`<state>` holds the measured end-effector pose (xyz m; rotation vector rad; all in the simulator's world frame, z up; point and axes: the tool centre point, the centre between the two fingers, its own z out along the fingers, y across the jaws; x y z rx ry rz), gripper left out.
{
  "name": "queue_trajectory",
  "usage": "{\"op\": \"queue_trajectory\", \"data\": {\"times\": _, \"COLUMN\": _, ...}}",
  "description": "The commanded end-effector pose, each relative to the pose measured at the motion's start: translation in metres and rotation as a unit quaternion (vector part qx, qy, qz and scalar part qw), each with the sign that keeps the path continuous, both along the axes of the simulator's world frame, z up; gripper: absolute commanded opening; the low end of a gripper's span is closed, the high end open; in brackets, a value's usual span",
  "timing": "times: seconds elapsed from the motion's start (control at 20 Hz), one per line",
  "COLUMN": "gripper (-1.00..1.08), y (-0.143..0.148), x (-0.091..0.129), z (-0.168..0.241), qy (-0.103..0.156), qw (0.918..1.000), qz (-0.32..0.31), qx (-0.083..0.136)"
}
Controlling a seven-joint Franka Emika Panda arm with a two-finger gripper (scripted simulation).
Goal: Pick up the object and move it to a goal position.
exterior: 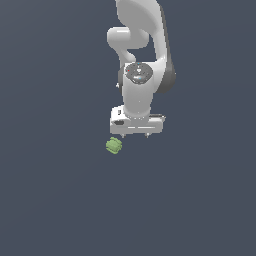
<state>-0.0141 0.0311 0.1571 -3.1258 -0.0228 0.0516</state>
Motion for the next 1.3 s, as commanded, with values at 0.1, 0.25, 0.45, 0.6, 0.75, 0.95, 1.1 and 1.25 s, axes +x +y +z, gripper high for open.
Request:
{"op": "queue_trajectory", "data": {"times": 0.1, "gripper": 1.0, "y": -0.012, "x": -0.002, "z": -0.009, "qy": -0.001, "qw": 0.9993, "qz": -0.037, "qx": 0.0}}
{"op": "queue_trajectory", "data": {"times": 0.25, "gripper": 1.0, "y": -0.025, "x": -0.004, "z": -0.018, "qy": -0.002, "qw": 0.9972, "qz": -0.075, "qx": -0.001}}
{"op": "queue_trajectory", "data": {"times": 0.45, "gripper": 1.0, "y": -0.046, "x": -0.008, "z": -0.033, "qy": -0.005, "qw": 0.9902, "qz": -0.14, "qx": -0.003}}
{"op": "queue_trajectory", "data": {"times": 0.6, "gripper": 1.0, "y": -0.064, "x": -0.012, "z": -0.044, "qy": -0.007, "qw": 0.9816, "qz": -0.191, "qx": -0.005}}
{"op": "queue_trajectory", "data": {"times": 0.75, "gripper": 1.0, "y": -0.078, "x": -0.016, "z": -0.053, "qy": -0.009, "qw": 0.9727, "qz": -0.232, "qx": -0.008}}
{"op": "queue_trajectory", "data": {"times": 0.95, "gripper": 1.0, "y": -0.092, "x": -0.021, "z": -0.061, "qy": -0.012, "qw": 0.9625, "qz": -0.271, "qx": -0.01}}
{"op": "queue_trajectory", "data": {"times": 1.1, "gripper": 1.0, "y": -0.099, "x": -0.023, "z": -0.065, "qy": -0.013, "qw": 0.9573, "qz": -0.289, "qx": -0.011}}
{"op": "queue_trajectory", "data": {"times": 1.25, "gripper": 1.0, "y": -0.102, "x": -0.024, "z": -0.066, "qy": -0.014, "qw": 0.9548, "qz": -0.297, "qx": -0.012}}
